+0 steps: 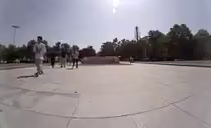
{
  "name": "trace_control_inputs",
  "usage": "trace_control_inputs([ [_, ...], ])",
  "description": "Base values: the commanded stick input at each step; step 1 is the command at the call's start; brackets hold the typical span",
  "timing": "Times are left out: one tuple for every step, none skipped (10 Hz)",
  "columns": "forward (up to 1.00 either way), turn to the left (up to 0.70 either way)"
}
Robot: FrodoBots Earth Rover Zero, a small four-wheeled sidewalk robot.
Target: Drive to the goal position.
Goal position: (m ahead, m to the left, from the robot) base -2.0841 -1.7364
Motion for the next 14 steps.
trace_control_inputs([
  [1.00,0.07],
  [1.00,0.01],
  [1.00,0.00],
  [1.00,0.00],
  [1.00,0.00],
  [1.00,0.00],
  [1.00,0.05],
  [1.00,0.38],
  [1.00,0.17],
  [1.00,0.00],
  [1.00,0.00],
  [1.00,0.00],
  [1.00,0.00],
  [1.00,0.00],
])
